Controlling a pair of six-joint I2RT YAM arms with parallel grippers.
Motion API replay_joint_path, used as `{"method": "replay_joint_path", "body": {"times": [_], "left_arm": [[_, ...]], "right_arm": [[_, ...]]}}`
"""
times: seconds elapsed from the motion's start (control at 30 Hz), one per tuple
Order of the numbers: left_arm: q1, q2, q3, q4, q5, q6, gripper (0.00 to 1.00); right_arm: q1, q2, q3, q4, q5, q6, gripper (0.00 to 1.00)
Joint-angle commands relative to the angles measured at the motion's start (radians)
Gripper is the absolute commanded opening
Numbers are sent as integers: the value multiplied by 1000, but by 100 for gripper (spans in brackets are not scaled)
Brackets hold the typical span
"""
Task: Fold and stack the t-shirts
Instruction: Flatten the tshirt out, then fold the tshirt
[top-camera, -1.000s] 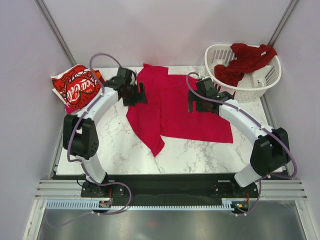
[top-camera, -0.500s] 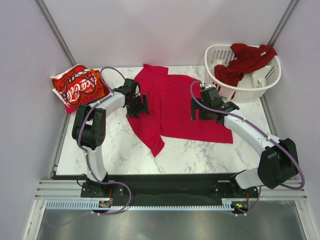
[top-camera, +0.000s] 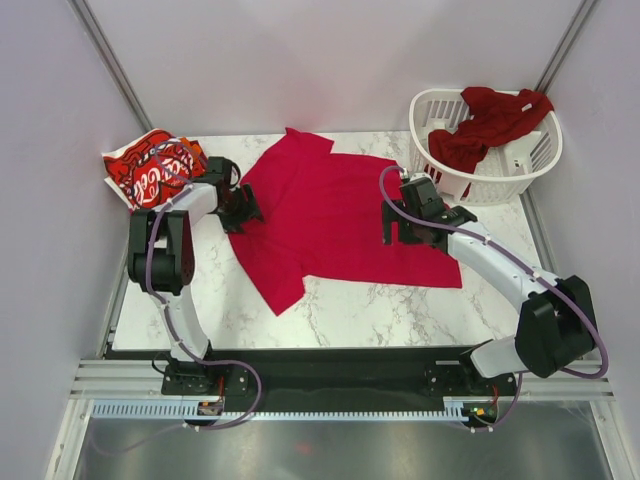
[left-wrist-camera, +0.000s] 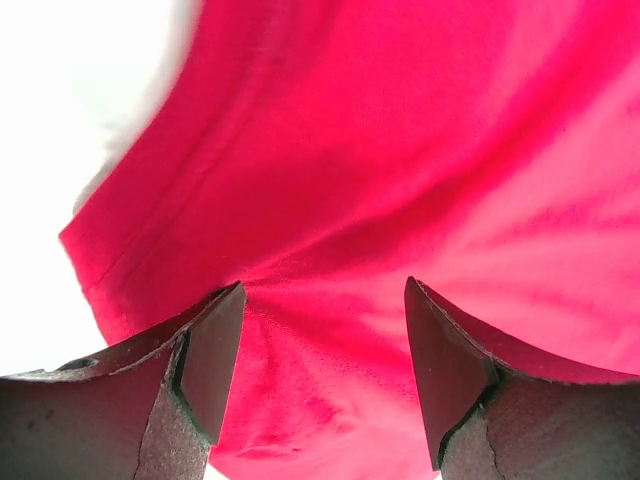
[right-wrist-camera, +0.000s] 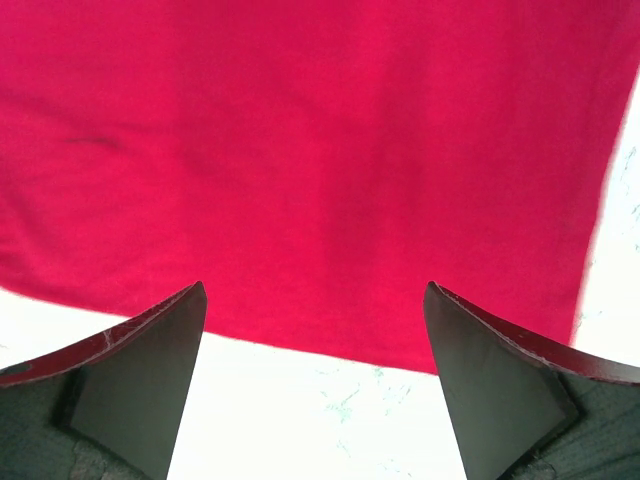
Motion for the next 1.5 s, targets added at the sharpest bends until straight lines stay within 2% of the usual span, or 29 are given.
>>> {"method": "replay_joint_path", "body": {"times": [0.0, 0.23, 0.27, 0.3, 0.43, 0.57, 0.67, 0.8, 1.03, 1.27, 1.47], "left_arm": [[64, -38, 34, -54, -93, 9, 73], [65, -98, 39, -54, -93, 9, 73], [64, -127, 33, -54, -93, 9, 73], [59, -151, 15, -204, -123, 20, 73], [-2, -303, 16, -224, -160, 27, 75], [-65, -454, 30, -256, -182, 35, 77], [-100, -524, -36, -252, -153, 7, 76], [-145, -563, -221, -203, -41, -77, 73], [-218, -791, -495, -193, -90, -223, 72], [-309, -794, -634, -178, -116, -310, 77], [-327, -779, -682, -79, -125, -283, 78]], "right_arm": [[-1, -11, -19, 20, 8, 7, 98], [0, 16, -46, 16, 31, 36, 98], [0, 24, -46, 17, 31, 36, 98], [-1, 30, -44, 19, 38, 39, 98], [-1, 79, 29, 23, 58, 33, 98], [-1, 159, 123, 22, -29, 30, 98], [2, 202, 155, 45, -93, 50, 98], [23, 234, 158, 62, -165, 67, 98], [60, 40, -48, 123, -159, 119, 98], [62, -73, -138, 129, -174, 134, 98], [63, -119, -132, 90, -168, 113, 98]]}}
